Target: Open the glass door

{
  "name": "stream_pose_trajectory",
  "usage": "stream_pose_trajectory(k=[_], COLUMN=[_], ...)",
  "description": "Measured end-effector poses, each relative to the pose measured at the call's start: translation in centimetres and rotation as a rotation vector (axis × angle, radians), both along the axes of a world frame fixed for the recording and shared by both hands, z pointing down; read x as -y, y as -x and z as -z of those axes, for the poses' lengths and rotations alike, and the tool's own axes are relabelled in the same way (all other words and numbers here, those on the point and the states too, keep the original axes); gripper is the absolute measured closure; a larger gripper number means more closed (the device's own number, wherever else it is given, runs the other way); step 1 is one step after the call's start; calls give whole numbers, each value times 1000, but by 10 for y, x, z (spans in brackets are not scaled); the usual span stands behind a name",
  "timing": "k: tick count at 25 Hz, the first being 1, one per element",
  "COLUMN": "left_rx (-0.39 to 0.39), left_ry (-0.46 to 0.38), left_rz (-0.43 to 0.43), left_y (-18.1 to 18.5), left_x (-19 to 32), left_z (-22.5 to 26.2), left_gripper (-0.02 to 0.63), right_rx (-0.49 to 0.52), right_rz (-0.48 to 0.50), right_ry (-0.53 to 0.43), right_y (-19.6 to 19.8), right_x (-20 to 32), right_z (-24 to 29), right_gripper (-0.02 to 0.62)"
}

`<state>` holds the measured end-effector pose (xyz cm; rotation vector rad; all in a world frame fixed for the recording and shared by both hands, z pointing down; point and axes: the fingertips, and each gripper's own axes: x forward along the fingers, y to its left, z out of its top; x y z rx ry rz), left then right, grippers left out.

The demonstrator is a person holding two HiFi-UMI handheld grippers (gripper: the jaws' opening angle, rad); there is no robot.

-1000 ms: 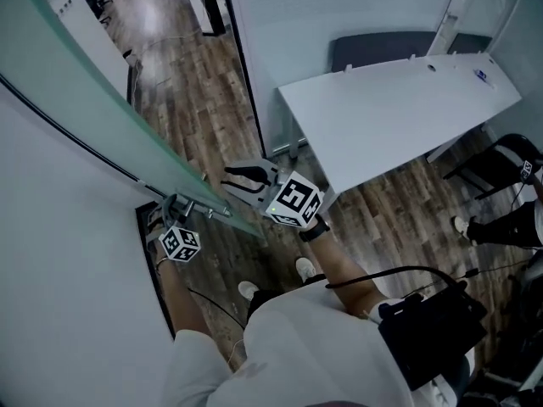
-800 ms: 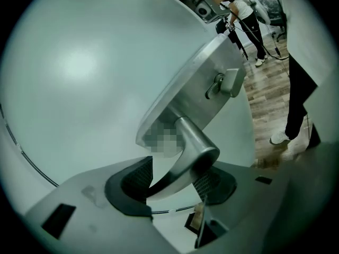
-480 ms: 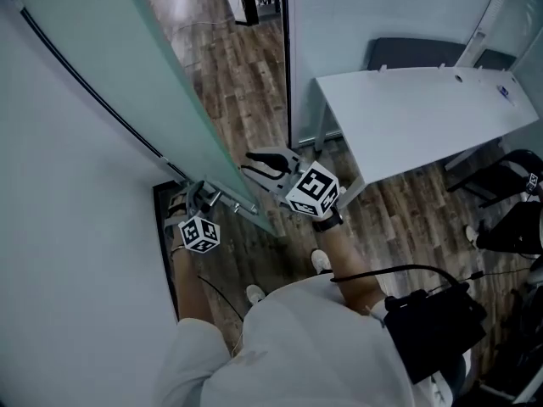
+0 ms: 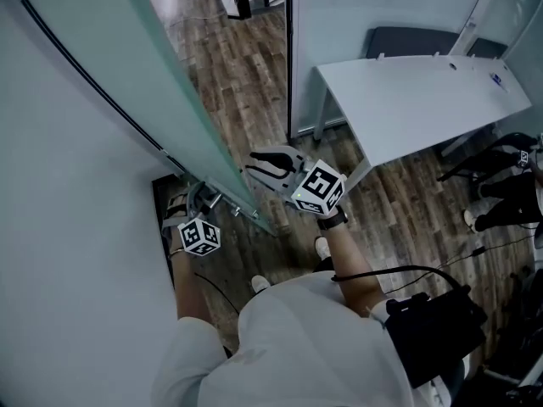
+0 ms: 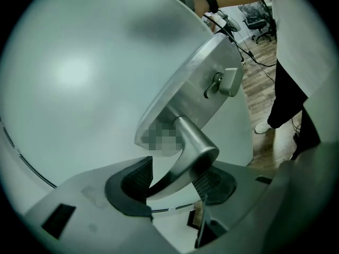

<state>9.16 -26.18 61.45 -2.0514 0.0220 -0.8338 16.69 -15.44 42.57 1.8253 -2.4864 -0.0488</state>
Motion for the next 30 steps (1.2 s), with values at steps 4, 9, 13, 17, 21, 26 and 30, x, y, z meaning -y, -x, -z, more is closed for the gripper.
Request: stream_pose_trajectory(k=[4,9,13,17,21,26,30], left_rx=[75,126,69,15,-11,-216,-432], left_ry=[-5,20,35,37,98,259,359], left_rz=[-24,-35,36,100,225,435,619], left_y=[22,67,102,123,160,220,271], left_x=[0,5,15,31,46,56,56], left_z=[-7,-8,-3,-5,-5,15,37], left_gripper=[413,390,380,379,379,380,382], right_rx=[-36,-83,-118,-161,-223,-286,-406], right_rz=[63,170,247,318,432,608,695], right_ry=[28,58,85,106,131,199,280], right_y=[24,71,97,114,145,189,220], right_x=[7,29,50,70,86,94,102], right_z=[-10,-20,-33,-37,-43,-65,-93], right_gripper=[488,488,488,488,488,488,488])
